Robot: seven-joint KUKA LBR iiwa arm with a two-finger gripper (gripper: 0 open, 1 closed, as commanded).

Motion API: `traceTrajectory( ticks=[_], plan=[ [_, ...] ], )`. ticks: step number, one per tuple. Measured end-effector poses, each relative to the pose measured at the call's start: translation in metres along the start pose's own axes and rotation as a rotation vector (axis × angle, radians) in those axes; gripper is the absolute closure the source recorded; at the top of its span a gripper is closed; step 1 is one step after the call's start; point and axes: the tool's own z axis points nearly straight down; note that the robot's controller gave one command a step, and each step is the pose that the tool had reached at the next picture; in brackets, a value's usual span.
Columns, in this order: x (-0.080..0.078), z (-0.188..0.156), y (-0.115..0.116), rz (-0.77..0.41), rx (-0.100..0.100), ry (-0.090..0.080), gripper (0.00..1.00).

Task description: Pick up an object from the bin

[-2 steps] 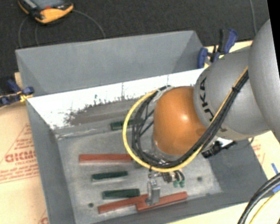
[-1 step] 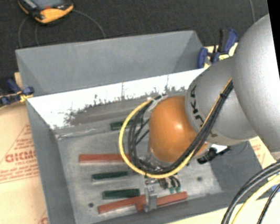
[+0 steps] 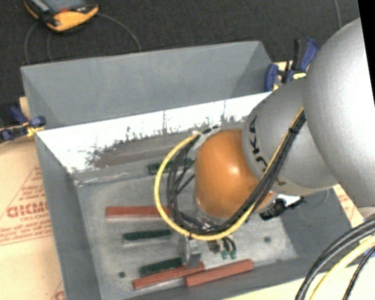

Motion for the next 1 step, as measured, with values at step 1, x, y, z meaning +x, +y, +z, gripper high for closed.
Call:
traceTrajectory(
  ticks=[1],
  plan=[
    [0.0008, 0.0005, -0.0001, 0.001, 0.0, 0.002, 0.0]
  ],
)
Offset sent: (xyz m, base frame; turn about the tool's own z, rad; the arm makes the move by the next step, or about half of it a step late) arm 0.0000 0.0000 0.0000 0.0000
